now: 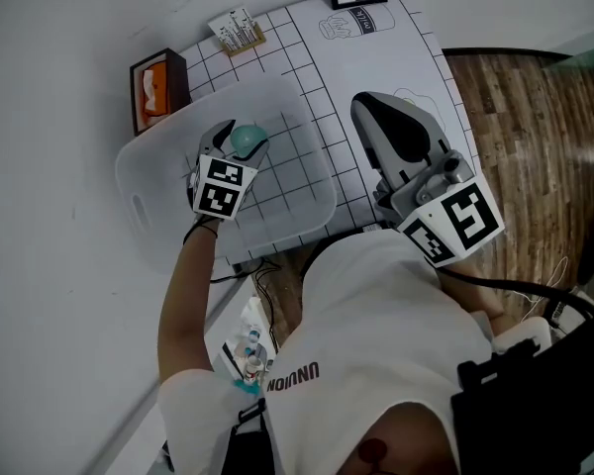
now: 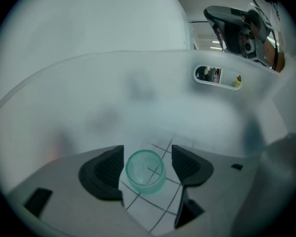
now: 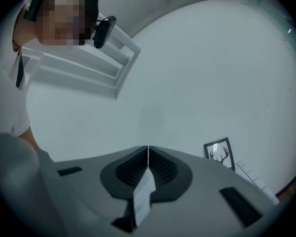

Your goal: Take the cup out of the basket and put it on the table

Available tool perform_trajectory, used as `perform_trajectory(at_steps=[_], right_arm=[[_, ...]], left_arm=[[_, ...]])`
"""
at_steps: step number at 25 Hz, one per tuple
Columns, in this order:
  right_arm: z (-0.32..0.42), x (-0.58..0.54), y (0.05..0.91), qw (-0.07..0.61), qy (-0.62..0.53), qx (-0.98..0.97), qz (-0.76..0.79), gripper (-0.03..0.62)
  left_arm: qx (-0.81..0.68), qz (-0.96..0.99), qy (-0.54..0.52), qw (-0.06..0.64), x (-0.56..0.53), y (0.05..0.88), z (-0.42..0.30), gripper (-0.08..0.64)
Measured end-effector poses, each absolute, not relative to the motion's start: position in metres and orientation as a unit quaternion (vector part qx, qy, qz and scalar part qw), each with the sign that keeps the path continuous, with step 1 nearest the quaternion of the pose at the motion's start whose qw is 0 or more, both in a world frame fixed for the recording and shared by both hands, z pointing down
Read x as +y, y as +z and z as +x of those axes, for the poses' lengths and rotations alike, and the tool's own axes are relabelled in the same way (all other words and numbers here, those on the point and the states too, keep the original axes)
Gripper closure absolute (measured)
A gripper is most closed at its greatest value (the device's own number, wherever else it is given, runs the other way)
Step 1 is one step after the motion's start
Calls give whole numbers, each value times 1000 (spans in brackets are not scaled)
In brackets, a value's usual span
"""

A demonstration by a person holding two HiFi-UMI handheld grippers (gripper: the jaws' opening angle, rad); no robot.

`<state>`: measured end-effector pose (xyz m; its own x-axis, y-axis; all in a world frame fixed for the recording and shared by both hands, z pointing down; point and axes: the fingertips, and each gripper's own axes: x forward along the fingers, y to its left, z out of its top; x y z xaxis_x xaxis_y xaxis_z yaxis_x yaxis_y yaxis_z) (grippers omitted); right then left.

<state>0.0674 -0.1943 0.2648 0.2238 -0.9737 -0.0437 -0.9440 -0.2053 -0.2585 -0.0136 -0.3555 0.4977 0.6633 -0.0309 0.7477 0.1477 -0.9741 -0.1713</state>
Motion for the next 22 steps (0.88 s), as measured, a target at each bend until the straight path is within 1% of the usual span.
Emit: perform_trajectory(at_steps=[15,22], right_arm=[[70,-188,268,119,-68,616,-776,571],[69,-189,269,119,-68,619,-774,571]], left_arm=[[-23,-905,-410,112,-359,509,-12,258],[-22,-901,-424,94,-360,519,-18,264]])
